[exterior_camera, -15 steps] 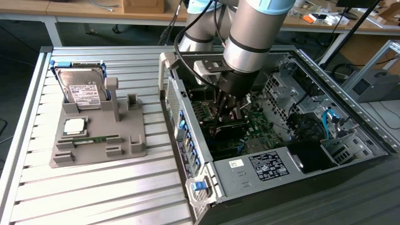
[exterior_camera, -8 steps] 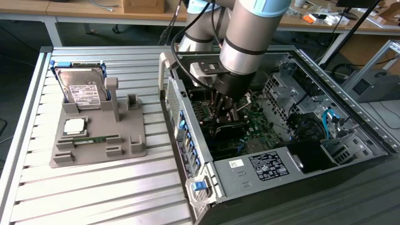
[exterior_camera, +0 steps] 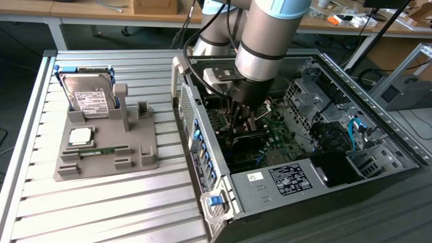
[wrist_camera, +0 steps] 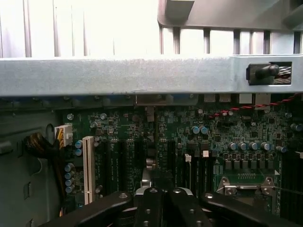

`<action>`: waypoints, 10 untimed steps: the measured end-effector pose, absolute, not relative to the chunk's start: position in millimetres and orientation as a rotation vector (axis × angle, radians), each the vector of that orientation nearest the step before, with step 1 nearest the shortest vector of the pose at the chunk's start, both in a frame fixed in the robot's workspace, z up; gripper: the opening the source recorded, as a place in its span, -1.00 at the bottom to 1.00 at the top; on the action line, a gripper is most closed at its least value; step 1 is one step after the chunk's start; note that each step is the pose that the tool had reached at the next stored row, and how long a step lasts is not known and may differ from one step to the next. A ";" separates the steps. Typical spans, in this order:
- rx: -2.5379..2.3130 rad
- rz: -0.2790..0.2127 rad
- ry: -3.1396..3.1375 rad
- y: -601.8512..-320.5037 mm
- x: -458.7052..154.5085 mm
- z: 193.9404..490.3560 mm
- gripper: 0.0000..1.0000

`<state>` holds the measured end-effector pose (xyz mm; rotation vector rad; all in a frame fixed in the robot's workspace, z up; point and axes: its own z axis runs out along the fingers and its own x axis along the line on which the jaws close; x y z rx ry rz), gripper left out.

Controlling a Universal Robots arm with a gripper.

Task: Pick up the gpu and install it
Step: 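Press down on the gpu until it lock into place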

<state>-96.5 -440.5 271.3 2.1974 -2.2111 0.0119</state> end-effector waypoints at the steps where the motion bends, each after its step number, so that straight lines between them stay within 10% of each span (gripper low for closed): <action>1: 2.198 0.012 -2.211 -440.5 -96.7 271.0 -0.79; 10: 2.197 0.012 -2.211 -441.0 -97.9 269.5 -0.79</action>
